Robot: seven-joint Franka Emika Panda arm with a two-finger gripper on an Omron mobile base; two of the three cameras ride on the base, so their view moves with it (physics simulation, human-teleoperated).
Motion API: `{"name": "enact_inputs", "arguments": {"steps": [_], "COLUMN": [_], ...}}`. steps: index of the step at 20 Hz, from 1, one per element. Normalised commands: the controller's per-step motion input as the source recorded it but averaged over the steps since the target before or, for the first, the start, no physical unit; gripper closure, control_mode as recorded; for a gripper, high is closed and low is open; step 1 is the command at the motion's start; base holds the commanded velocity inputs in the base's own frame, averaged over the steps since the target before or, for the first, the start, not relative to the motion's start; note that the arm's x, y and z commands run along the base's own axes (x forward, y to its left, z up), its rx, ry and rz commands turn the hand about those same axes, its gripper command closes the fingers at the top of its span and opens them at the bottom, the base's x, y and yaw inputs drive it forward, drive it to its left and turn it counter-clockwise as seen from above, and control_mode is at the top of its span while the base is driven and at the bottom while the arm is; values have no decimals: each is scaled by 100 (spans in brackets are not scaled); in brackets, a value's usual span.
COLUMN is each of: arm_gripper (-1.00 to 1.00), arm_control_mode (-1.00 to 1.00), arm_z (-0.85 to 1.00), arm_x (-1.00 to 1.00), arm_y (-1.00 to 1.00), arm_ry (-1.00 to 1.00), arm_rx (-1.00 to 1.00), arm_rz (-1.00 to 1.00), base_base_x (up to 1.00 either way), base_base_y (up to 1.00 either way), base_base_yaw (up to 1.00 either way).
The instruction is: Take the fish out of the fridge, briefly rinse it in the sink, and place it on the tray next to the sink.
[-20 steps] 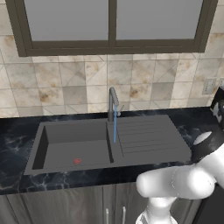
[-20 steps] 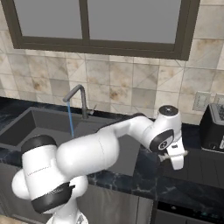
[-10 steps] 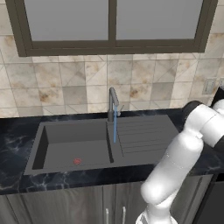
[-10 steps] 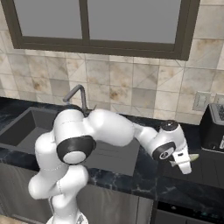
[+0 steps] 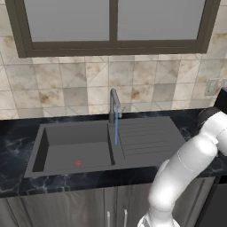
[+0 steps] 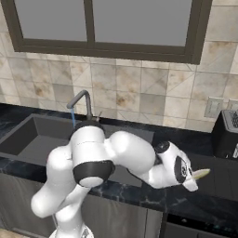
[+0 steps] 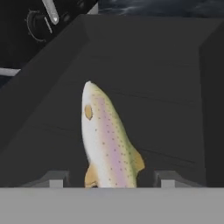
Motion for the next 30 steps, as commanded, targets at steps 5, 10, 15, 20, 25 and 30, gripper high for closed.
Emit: {"name": "enact_inputs", "arguments": {"steps": [5, 10, 15, 20, 25, 30], "arm_gripper": [-100, -100, -100, -100, -100, -100], "arm_control_mode": [-100, -100, -100, -100, -100, -100], "arm_z": [100, 100, 100, 100, 87, 6], "arm_x": [18, 13, 2, -46, -98, -72], "arm_y": [0, 0, 7, 50, 99, 100], "arm_ry": [2, 0, 0, 0, 7, 0], "arm_rx": [17, 15, 9, 3, 0, -3], "arm_rz": [-13, -9, -6, 0, 18, 29], "base_base_x": [0, 0, 0, 0, 0, 0], "base_base_y": [0, 0, 0, 0, 0, 0], "base_base_yaw": [0, 0, 0, 0, 0, 0]}}
